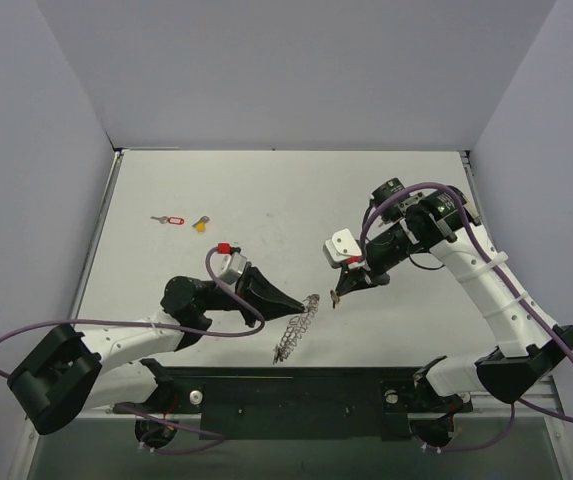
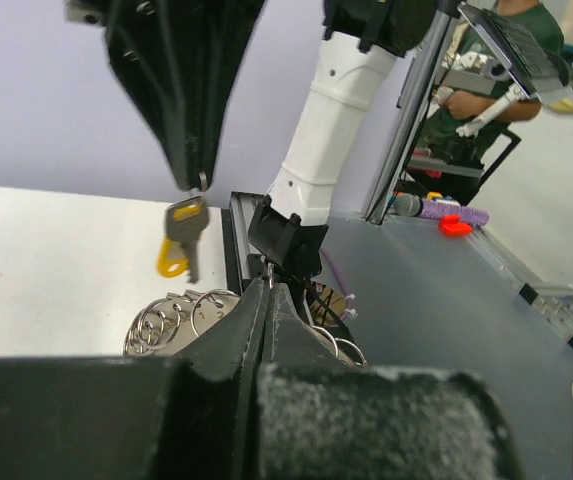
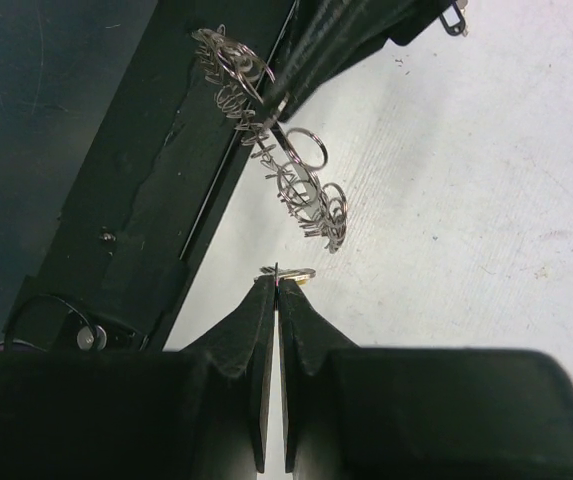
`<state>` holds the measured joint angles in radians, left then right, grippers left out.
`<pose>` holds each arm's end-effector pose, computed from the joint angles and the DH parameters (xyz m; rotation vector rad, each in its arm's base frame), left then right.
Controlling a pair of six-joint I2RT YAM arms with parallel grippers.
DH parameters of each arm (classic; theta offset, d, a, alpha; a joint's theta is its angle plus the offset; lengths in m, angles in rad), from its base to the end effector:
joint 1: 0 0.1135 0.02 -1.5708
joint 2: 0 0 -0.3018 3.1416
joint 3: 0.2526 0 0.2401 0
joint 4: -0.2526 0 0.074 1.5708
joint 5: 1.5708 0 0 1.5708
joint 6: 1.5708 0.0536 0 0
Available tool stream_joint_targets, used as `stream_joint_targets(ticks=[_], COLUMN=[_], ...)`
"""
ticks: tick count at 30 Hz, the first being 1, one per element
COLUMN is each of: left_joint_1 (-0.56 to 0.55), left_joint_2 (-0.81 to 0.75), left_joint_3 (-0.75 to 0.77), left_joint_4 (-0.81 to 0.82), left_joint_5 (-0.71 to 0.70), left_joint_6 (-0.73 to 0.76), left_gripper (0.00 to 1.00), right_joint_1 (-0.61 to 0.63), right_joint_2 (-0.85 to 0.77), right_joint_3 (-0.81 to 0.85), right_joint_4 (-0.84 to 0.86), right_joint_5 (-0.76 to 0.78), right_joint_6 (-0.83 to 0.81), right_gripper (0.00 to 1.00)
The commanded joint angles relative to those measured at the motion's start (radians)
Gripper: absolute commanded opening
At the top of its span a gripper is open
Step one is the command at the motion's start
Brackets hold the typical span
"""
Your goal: Put the keys on the keyring
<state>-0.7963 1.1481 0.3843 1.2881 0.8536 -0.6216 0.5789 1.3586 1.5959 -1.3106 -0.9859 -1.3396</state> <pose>0.1111 -0.1713 0.3260 0.9753 1.0366 -1.6472 0.1578 0.1565 0.4305 -1.9637 1.0122 0.8854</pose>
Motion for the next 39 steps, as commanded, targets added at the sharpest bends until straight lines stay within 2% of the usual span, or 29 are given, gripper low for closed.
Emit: stream_joint_targets(ticks=[1,9,15,23,32,39], left_joint_1=[0.006,-0.021,-0.066,-0.084,-0.086,-0.093], left_joint_2=[0.044,0.039,0.055,0.104,0.136,0.124], left_joint_3=[0.039,0.011,0.007,0.022,0.018,0.021], left_joint_4=[0.301,0.192,0.204,0.272,0.353,0.353], left_joint_5=[-0.149,-0.417,-0.527,-0.544,-0.576,-0.577], left_joint_6=[-0.095,-0.053,-0.043,-0.046,-0.092,-0.105], left_gripper=[0.00,0.00,0.00,0.00,0.00,0.00], right_joint_1=[0.009,0.001,-0.033,-0.042,-0.050,-0.056], right_joint_2=[-0.036,-0.047,-0.023,-0.001,0.000,0.010], right_joint_3=[0.003,-0.031,-0.037,-0.007,-0.025,-0.040], right_joint_4=[-0.075,0.147,0.269,0.277,0.323,0.341], right_joint_5=[-0.043,0.035,0.043,-0.031,-0.013,-0.014], right_joint_6=[0.074,0.420,0.592,0.629,0.701,0.712], right_gripper=[0.00,0.00,0.00,0.00,0.00,0.00])
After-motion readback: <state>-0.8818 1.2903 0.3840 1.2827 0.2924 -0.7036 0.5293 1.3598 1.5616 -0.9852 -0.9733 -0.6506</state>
